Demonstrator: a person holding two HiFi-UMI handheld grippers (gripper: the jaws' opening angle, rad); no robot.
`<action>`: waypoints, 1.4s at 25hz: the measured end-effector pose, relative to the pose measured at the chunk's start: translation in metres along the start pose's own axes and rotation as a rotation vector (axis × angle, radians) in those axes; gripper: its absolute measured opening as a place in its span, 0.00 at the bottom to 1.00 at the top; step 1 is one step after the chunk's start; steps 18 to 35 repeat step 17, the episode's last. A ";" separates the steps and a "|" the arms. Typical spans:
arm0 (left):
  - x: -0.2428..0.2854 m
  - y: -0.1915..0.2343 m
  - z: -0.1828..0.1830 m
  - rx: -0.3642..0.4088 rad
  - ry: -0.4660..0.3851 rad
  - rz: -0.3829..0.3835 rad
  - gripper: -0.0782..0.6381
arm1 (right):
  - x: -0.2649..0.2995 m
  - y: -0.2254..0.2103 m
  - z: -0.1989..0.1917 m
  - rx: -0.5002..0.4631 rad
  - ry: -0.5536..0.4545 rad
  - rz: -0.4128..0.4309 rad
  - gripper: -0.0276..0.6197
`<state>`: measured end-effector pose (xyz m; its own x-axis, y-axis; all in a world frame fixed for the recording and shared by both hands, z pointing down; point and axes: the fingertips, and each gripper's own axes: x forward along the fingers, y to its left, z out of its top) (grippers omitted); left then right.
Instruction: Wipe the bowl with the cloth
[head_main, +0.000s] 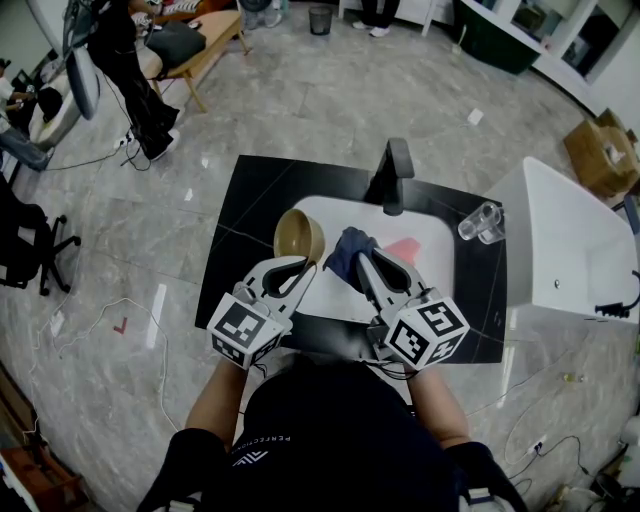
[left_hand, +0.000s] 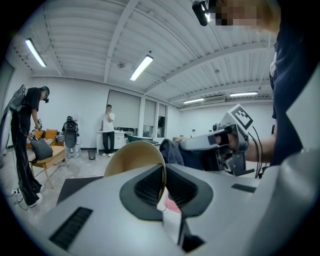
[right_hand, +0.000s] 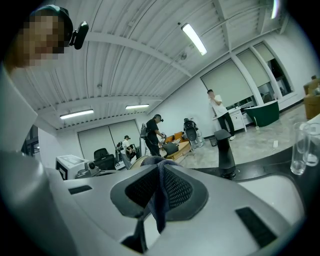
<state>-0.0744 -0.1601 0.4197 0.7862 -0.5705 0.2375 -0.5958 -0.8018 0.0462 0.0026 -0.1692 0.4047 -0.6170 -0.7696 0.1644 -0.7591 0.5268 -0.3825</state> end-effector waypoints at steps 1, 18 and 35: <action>0.000 0.001 0.000 -0.002 -0.002 0.001 0.13 | 0.000 0.000 0.000 -0.001 0.000 0.000 0.13; -0.001 0.002 0.001 -0.025 -0.021 0.012 0.13 | -0.001 0.000 -0.001 -0.057 0.007 -0.025 0.13; -0.001 0.002 0.001 -0.025 -0.021 0.012 0.13 | -0.001 0.000 -0.001 -0.057 0.007 -0.025 0.13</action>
